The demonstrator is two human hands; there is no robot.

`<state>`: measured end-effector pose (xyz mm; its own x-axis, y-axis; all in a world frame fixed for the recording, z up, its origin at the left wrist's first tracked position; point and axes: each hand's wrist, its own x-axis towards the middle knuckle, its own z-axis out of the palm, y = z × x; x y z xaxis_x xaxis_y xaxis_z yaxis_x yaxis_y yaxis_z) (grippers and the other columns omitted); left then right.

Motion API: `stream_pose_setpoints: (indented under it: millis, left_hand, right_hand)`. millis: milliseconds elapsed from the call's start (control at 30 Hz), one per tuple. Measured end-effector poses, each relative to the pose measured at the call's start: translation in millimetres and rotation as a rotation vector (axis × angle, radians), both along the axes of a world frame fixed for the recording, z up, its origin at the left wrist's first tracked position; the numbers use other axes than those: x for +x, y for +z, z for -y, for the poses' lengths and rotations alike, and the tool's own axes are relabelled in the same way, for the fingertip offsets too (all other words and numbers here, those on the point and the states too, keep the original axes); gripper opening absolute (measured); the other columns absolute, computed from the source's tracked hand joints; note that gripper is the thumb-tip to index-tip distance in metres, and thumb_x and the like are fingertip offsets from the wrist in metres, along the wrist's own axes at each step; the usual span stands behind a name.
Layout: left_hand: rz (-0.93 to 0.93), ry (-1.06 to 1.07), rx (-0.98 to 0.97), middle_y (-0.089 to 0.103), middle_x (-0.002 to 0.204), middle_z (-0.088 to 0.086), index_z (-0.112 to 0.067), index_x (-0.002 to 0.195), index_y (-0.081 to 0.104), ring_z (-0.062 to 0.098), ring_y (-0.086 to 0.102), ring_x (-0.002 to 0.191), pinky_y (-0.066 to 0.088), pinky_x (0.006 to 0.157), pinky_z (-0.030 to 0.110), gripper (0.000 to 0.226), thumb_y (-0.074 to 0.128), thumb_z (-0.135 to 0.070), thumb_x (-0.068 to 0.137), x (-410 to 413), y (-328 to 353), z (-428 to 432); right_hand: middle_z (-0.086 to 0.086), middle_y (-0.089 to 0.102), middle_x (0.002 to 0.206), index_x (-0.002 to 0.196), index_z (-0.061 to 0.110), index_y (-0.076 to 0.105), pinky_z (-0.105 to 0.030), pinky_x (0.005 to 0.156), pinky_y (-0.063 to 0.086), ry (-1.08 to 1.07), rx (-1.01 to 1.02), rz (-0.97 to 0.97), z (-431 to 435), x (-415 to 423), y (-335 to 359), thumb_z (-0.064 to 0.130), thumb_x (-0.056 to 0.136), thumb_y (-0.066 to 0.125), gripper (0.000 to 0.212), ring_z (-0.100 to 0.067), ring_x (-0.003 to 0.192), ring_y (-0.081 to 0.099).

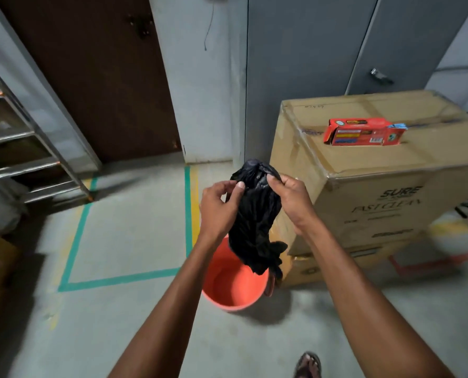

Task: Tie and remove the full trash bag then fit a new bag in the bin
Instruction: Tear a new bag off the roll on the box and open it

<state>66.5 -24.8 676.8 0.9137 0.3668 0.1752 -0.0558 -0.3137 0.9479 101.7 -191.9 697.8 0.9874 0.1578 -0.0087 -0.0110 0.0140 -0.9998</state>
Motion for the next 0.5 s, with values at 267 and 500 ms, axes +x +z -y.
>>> stream_pose_setpoints:
  millis: [267,500]
  left_hand:
    - [-0.141,-0.074,-0.006,0.065,0.072,-0.006,-0.025,0.075,0.064,0.012,0.06,0.076,0.041,0.104,0.057,0.026,0.065,-0.043,0.093,1.9,6.4,-23.4]
    - [-0.212,-0.098,-0.284,0.057,0.087,0.008,-0.012,0.088,0.059,0.022,0.051,0.09,0.043,0.09,0.041,0.026,0.052,-0.031,0.105,8.3,8.6,-47.7]
  right_hand:
    - [-0.008,0.079,0.102,0.104,0.019,0.079,-0.031,0.083,0.06,0.085,-0.033,-0.004,-28.5,-4.8,-2.1,0.028,0.102,0.061,0.02,-0.019,0.095,0.075]
    - [0.012,0.071,0.073,0.081,0.024,0.072,-0.024,0.062,0.047,-0.311,-0.375,0.134,-13.0,1.9,-12.1,0.038,0.085,0.08,0.017,-0.001,0.067,0.062]
